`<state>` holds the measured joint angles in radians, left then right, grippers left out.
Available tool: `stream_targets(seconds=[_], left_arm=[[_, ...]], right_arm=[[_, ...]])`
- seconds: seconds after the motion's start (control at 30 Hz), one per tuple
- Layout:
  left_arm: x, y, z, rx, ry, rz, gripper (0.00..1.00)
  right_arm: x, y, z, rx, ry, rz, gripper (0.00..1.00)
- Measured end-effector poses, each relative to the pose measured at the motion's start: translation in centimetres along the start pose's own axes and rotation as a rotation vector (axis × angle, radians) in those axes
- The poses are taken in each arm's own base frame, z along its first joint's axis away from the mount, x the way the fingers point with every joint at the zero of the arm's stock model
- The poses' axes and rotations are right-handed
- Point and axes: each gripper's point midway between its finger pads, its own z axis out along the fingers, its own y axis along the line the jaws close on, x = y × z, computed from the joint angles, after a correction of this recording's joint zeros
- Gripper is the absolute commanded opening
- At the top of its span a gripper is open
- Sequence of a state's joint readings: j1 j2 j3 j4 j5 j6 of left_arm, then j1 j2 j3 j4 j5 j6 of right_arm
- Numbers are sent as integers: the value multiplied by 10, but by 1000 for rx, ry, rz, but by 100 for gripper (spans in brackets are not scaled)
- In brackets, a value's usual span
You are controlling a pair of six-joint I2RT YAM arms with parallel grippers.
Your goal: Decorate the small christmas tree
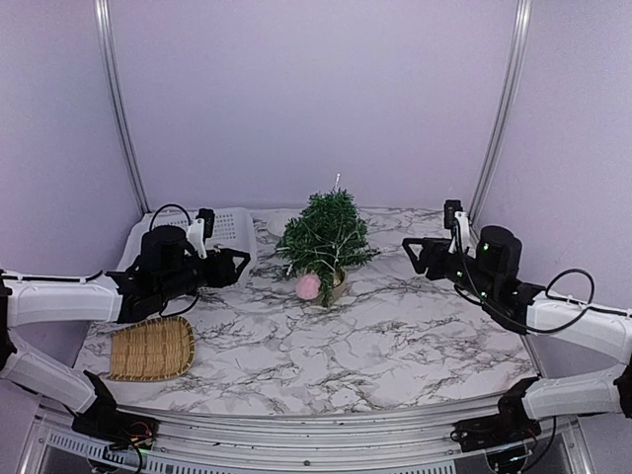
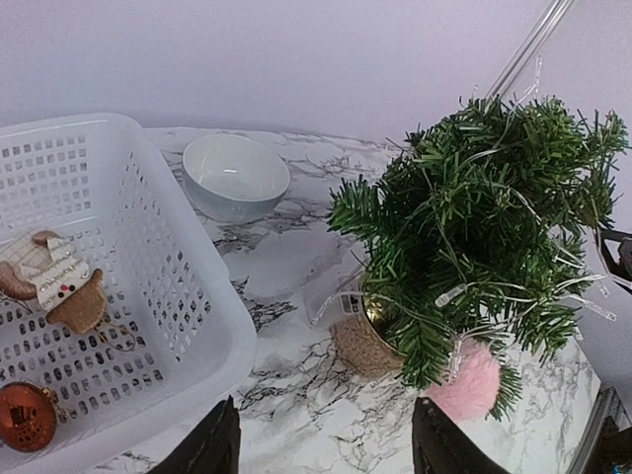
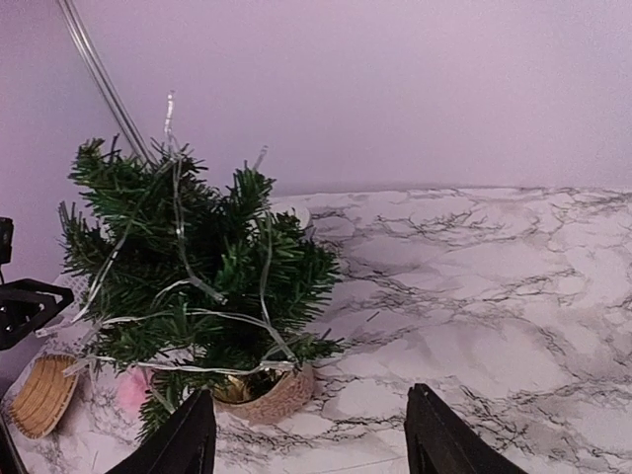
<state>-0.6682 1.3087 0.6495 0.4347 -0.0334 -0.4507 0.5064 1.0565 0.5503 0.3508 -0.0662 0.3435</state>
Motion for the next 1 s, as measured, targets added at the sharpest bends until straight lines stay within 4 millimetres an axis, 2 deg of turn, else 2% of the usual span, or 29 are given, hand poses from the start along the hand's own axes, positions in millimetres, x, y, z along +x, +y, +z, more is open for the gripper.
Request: stream_targets(seconds=[0.1, 0.2, 0.27, 0.37, 0.47, 0.63, 1.0], left_arm=[[7, 1, 0, 4, 21, -19, 50], [22, 1, -1, 19, 60, -29, 46], [33, 0, 0, 27, 88, -28, 44], [49, -5, 4, 44, 130, -18, 42], [66, -11, 11, 61, 171, -9, 41], [92, -11, 23, 68, 225, -7, 40], [103, -10, 37, 81, 225, -11, 37]], right_arm=[[9, -33, 9, 47, 31, 47, 56], [33, -65, 22, 81, 94, 113, 52], [52, -80, 31, 85, 143, 161, 51], [79, -92, 44, 73, 214, 226, 49], [96, -95, 60, 34, 261, 276, 47], [104, -92, 98, -65, 282, 342, 43], [112, -83, 154, -202, 311, 428, 39]])
